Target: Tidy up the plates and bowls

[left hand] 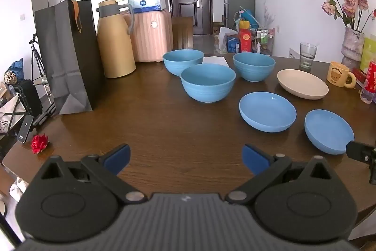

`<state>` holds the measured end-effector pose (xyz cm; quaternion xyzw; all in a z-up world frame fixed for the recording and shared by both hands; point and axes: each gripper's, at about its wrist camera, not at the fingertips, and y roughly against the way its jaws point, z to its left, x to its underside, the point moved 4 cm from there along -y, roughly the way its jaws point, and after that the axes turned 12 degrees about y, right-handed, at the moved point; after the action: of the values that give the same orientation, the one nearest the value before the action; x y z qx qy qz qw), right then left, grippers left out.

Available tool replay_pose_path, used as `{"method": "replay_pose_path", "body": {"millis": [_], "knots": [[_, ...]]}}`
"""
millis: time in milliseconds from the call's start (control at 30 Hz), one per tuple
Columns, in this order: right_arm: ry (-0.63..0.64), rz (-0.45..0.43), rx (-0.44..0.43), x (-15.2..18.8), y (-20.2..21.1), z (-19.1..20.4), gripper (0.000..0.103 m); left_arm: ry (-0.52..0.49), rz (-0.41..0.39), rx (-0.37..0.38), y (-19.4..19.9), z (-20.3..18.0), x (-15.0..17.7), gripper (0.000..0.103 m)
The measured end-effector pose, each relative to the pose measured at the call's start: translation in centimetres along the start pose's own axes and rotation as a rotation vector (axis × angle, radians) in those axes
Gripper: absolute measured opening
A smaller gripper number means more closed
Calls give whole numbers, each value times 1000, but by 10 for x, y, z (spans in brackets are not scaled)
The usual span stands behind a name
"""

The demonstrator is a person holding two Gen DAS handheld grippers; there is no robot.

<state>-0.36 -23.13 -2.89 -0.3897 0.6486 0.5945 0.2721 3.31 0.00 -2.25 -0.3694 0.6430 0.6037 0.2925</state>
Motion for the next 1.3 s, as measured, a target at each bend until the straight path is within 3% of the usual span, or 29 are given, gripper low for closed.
{"method": "replay_pose_path", "body": {"millis": [1300], "knots": [[6, -2, 5, 0, 2, 1, 103, -1, -15, 6, 4, -2, -2, 103]]}}
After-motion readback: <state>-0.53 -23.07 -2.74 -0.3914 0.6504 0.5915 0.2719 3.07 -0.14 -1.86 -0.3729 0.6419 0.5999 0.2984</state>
